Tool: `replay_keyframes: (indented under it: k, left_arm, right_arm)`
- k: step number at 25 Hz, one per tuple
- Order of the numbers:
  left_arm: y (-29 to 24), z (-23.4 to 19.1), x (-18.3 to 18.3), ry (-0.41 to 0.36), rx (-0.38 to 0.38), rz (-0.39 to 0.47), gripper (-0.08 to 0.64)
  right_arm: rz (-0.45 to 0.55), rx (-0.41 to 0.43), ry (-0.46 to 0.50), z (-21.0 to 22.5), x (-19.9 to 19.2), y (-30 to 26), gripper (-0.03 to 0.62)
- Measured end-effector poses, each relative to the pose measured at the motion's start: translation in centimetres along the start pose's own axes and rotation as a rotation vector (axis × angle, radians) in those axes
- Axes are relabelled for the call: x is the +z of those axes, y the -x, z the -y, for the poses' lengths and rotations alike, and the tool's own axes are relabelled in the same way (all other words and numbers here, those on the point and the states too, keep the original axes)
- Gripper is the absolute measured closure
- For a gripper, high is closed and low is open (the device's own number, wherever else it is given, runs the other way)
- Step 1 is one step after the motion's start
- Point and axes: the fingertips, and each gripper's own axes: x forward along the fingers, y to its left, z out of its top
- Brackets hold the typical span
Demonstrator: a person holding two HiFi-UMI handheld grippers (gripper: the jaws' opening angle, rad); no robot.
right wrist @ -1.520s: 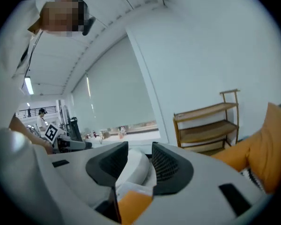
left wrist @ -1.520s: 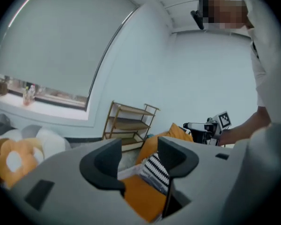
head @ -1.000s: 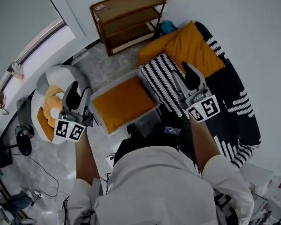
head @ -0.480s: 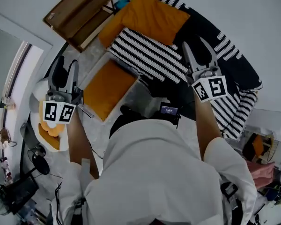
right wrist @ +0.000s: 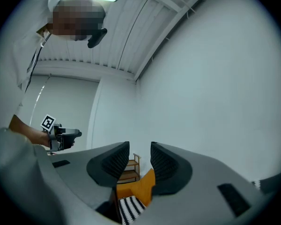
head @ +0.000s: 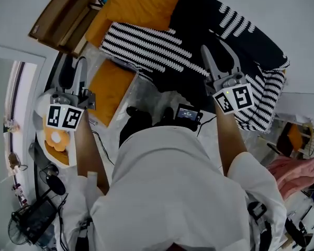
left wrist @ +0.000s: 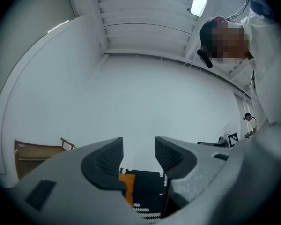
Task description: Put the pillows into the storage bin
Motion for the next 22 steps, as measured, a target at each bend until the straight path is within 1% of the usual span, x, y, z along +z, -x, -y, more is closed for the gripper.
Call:
replay_keyframes:
  k: [6,12,16,22]
  left_arm:
    - [-2.4,4.8,-2.0,0.004,-0.046,-0.041,0.351]
    - [-3.6,4.9,-2.5,0.020,-0.072,-0.050,0.351]
    - [-4.9,3.2,-3.8,0.037,-0.086,-0.063,0.351]
    - [-8.7,-2.3,-5.7,0.098,-0.093,-0.077,0.351]
  right_arm:
    - [0.004,-0.049,-0.073,3.8,-0.9,4.3,0.443]
    - [0.007,-0.071,-0.110,4.7,-1.7,4.3,0.446]
    - [0.005,-0.077,-0.110,4.9,-2.2,2.2,0.447]
    - [-0.019,-0.054,-0.096,5.0,-4.1,-4.0,0.446]
